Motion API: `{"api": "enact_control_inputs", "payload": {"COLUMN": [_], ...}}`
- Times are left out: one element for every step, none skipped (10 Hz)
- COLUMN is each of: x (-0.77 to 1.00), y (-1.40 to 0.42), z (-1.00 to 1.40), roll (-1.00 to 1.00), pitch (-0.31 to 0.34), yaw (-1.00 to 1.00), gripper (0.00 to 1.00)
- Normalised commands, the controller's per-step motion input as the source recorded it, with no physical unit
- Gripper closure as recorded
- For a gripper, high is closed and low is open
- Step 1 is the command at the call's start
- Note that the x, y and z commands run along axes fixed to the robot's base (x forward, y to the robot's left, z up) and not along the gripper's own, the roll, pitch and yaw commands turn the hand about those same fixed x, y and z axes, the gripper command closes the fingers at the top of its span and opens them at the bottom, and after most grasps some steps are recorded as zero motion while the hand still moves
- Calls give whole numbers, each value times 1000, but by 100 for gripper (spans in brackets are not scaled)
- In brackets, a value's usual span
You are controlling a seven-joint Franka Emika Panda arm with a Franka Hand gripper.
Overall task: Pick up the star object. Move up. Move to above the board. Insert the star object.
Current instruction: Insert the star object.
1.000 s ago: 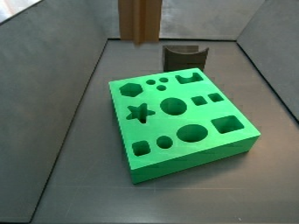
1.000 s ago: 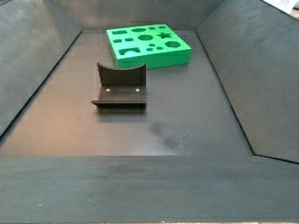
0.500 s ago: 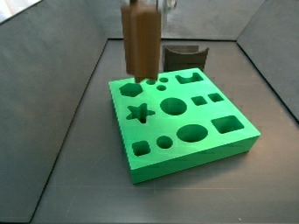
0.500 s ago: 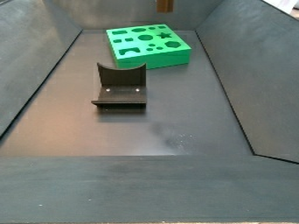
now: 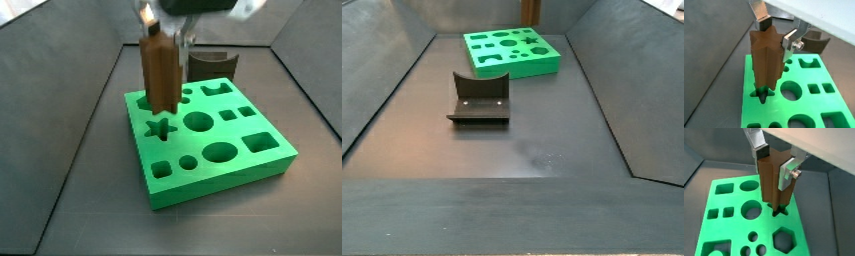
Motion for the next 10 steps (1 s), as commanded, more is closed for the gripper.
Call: {"api": "enact_control_inputs", "payload": {"x": [17, 0, 0, 0, 0, 0, -23, -323, -211, -63], "y": [-174, -14, 0, -109, -40, 0, 6, 0, 0, 0], "z": [-626, -217, -40, -366, -397, 0, 0, -294, -366, -100], "roll": [177, 41, 0, 69, 79, 0, 0, 0, 0, 0], "pitch": [-90, -74, 0, -51, -36, -10, 0, -79, -69, -60], "yaw": [-800, -614, -40, -751, -949, -203, 0, -423, -883, -454], "gripper": [100, 100, 100, 100, 100, 100, 100, 100, 100, 100]}}
